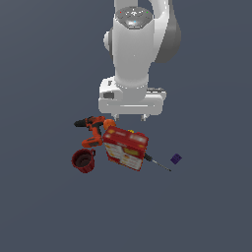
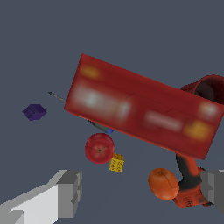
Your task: Pick up a designated object from a clutter of objects.
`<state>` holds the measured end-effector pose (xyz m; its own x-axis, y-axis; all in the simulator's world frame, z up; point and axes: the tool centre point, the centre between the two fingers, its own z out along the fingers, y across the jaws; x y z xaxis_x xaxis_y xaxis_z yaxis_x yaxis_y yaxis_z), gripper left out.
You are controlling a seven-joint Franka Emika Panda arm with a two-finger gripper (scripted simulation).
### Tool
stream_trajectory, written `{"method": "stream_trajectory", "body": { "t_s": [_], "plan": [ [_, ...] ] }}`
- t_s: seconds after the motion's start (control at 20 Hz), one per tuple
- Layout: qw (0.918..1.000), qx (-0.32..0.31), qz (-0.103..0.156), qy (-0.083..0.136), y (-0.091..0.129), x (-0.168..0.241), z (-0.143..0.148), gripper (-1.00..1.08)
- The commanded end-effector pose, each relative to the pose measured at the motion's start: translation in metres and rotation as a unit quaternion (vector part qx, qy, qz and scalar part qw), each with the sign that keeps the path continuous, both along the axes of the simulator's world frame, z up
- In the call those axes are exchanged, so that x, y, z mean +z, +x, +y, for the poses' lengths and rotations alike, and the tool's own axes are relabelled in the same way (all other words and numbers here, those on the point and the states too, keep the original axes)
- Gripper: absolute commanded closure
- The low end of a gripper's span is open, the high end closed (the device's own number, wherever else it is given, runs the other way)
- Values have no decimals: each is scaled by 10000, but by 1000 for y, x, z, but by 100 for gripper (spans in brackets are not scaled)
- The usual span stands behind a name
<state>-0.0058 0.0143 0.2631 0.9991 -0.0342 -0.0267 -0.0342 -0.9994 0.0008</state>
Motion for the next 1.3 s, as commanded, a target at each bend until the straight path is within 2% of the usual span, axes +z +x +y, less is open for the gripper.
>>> {"method": "stream_trajectory", "body": {
  "t_s": [0.0,0.65,1.25],
  "plan": [
    [10000,-54,-12,-15,-2,-20,6,-92],
    [9993,-359,-101,-34,-30,-127,40,-92],
    [9988,-477,-133,-8,-50,-166,53,-92]
  ]
}}
